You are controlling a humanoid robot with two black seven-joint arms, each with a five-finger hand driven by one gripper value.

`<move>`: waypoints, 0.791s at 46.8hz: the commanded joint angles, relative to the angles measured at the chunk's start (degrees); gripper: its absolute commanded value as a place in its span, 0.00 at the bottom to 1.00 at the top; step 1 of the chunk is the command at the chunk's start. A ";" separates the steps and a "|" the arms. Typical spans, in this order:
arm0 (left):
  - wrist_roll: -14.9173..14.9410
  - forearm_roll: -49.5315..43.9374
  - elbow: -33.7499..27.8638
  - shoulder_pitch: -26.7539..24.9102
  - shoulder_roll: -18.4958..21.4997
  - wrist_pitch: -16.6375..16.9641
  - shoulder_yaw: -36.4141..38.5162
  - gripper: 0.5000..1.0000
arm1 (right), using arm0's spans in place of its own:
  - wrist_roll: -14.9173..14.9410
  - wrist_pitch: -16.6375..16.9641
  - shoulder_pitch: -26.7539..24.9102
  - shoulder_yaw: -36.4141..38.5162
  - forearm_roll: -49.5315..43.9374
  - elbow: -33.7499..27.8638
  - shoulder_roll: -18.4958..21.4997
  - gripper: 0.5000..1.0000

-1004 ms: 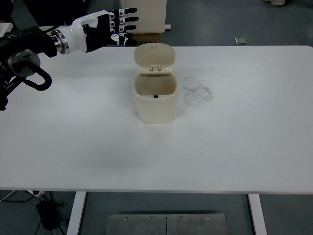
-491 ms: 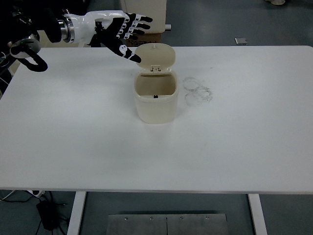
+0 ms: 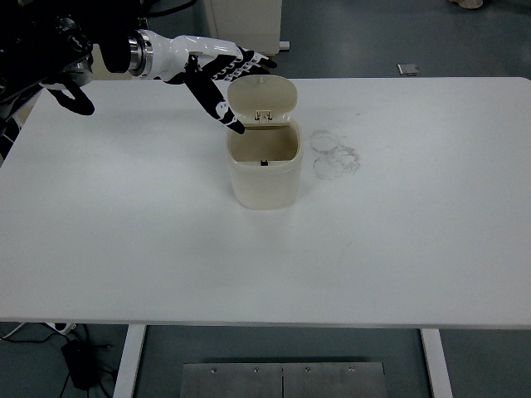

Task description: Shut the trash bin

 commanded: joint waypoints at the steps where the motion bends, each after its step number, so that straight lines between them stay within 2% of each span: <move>1: 0.02 -0.01 0.00 -0.04 -0.97 0.12 0.59 1.00 | 0.00 0.00 0.00 0.00 0.00 0.00 0.00 0.99; 24: 0.02 0.08 -0.35 1.28 -1.67 -1.46 4.46 1.00 | 0.00 0.00 0.00 0.00 0.00 0.00 0.00 0.99; 37: 0.02 0.08 -3.60 1.02 -1.58 -1.64 4.46 1.00 | 0.00 0.00 0.00 0.00 0.00 0.00 0.00 0.99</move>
